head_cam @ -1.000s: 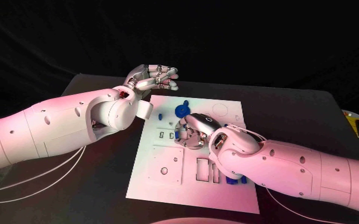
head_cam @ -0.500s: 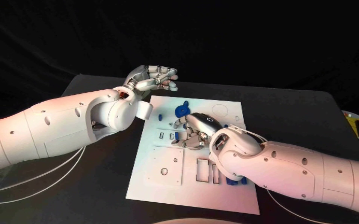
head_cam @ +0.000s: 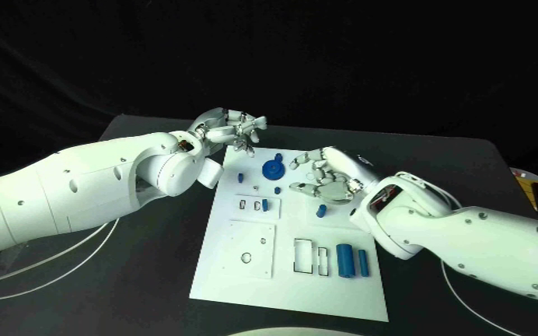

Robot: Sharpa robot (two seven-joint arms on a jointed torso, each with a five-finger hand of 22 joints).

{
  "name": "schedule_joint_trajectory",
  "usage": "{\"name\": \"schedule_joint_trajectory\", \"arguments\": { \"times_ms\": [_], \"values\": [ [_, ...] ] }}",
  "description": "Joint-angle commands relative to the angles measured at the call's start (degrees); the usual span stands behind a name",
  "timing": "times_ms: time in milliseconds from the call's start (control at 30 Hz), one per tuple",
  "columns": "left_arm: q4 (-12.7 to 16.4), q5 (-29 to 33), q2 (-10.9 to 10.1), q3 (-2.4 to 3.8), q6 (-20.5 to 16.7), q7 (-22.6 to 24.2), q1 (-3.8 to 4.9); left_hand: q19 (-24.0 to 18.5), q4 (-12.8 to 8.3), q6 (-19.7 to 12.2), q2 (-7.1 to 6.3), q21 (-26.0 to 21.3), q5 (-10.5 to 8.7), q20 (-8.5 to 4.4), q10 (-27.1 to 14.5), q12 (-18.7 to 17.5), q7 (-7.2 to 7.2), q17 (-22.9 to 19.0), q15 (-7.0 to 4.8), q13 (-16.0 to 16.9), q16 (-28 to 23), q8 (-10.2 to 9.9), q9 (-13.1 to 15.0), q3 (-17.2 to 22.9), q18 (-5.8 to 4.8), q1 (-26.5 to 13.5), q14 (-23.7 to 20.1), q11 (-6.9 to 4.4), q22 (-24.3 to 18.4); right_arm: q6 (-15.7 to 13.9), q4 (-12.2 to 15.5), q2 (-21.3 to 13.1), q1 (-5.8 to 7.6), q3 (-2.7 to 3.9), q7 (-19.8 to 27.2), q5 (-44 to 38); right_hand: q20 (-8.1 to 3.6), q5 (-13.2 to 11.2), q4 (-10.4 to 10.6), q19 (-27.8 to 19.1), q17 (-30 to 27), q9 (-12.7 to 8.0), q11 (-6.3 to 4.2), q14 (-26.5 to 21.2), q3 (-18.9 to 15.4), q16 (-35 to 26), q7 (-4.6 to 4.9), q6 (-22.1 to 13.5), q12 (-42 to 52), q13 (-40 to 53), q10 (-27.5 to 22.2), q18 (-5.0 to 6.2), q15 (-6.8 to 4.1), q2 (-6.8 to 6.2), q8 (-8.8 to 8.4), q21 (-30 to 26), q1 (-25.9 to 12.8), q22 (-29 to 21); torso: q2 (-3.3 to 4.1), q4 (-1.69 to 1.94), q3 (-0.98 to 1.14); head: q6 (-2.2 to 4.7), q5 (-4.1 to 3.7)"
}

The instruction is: Assemble the parts on the task board

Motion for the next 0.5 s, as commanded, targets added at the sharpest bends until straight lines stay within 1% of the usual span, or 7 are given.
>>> {"name": "schedule_joint_trajectory", "arguments": {
  "times_ms": [33,133,167,200,267,367,500],
  "values": [
    [-0.1,-13.6,0.2,0.04,7.4,-12.5,0.06,-0.5,0.0,-0.5,0.06,5.6,-0.49,-0.80,-1.2,8.2,-1.07,8.6,-0.84,5.1,8.0,5.0,3.0,-0.2,0.75,-1.7,4.4,-1.09,3.6,-1.3,1.2,-2.2,1.00,0.11,7.4,11.7,-0.65,1.1,0.4,0.1,6.4,0.2,-0.55,3.9,0.0,-0.3,-0.16,0.6,0.0,0.0,0.2,0.46,-0.45,0.59,0.55,0.1,0.3,0.9,-0.60,-0.10,0.26,-0.26,0.06],
    [-0.1,-20.9,0.5,0.04,10.4,-19.1,0.07,1.0,0.2,-0.5,0.23,11.9,-0.33,-1.29,-0.7,13.0,-1.94,13.5,-1.40,8.5,11.9,9.0,5.7,-0.9,-0.07,-4.3,6.7,-2.00,10.9,-0.8,1.8,-5.0,2.15,0.19,7.2,15.5,-0.69,1.3,0.5,0.2,6.4,0.2,-0.59,3.9,0.0,-0.3,-0.20,0.8,0.1,0.0,0.3,0.44,-0.49,0.55,0.70,0.2,0.3,1.0,-0.93,-0.01,0.47,-0.51,0.19],
    [0.0,-22.8,0.6,0.05,11.2,-20.9,0.08,2.6,0.3,-0.3,0.36,15.0,-0.28,-1.59,1.6,16.8,-2.61,16.3,-1.89,12.6,13.8,10.7,6.9,-1.4,-0.62,-5.4,8.0,-2.34,15.0,-0.7,1.7,-5.7,2.45,0.21,7.1,16.3,-0.70,1.3,0.5,0.2,6.4,0.2,-0.59,3.9,-0.1,-0.4,-0.21,0.8,0.1,0.0,0.3,0.41,-0.50,0.54,0.72,0.3,0.3,1.0,-1.00,0.00,0.52,-0.55,0.21],
    [0.0,-24.8,0.8,0.05,12.1,-22.5,0.08,3.0,0.3,-0.1,0.56,16.1,-0.42,-1.76,2.2,18.0,-2.79,17.1,-2.03,13.9,14.3,11.5,7.6,-1.6,-0.78,-6.0,8.4,-2.58,16.3,-0.6,1.7,-6.3,2.71,0.22,6.9,17.1,-0.70,1.4,0.5,0.2,6.4,0.2,-0.60,3.9,-0.1,-0.4,-0.21,0.8,0.1,0.0,0.3,0.42,-0.50,0.54,0.73,0.3,0.3,1.0,-1.07,0.02,0.56,-0.64,0.25],
    [0.0,-30.3,1.3,0.05,14.2,-26.5,0.09,4.6,0.2,-0.1,0.87,19.9,-0.34,-2.32,5.0,22.6,-3.65,20.4,-2.72,19.2,16.4,14.5,10.2,-2.6,-1.49,-7.6,9.8,-3.39,21.4,-0.4,1.1,-7.6,3.25,0.25,6.4,18.6,-0.78,1.9,0.8,0.2,6.3,0.2,-0.67,3.9,-0.2,-0.4,-0.29,0.9,-0.1,-0.2,0.2,0.44,-0.57,0.48,0.95,0.1,0.2,1.0,-1.20,0.09,0.67,-0.71,0.19],
    [0.0,-36.4,2.1,0.05,16.5,-31.0,0.10,6.3,0.3,0.3,1.34,22.6,-0.35,-2.75,7.1,25.2,-4.27,23.0,-3.25,22.3,17.8,16.1,11.7,-3.2,-2.06,-8.6,10.9,-4.04,25.3,-0.1,0.2,-8.7,3.62,0.27,5.7,19.9,-0.81,2.0,0.9,0.2,6.3,0.3,-0.68,3.9,-0.2,-0.4,-0.30,0.9,-0.1,-0.2,0.2,0.43,-0.59,0.44,1.00,0.2,0.1,1.0,-1.41,0.14,0.76,-0.94,0.28],
    [0.2,-43.1,3.0,0.03,17.5,-34.8,0.13,6.5,0.3,0.0,1.59,23.2,-0.35,-2.92,7.2,25.5,-4.37,23.5,-3.39,22.7,18.1,16.3,12.3,-3.7,-2.18,-9.4,11.1,-4.16,26.1,0.3,-0.4,-9.4,3.83,0.27,5.0,20.7,-0.84,2.3,1.0,0.2,6.3,0.3,-0.71,3.9,-0.3,-0.4,-0.32,0.9,-0.1,-0.2,0.2,0.43,-0.61,0.35,1.05,0.1,0.1,1.0,-1.55,0.16,0.97,-1.23,0.36]
  ]
}}
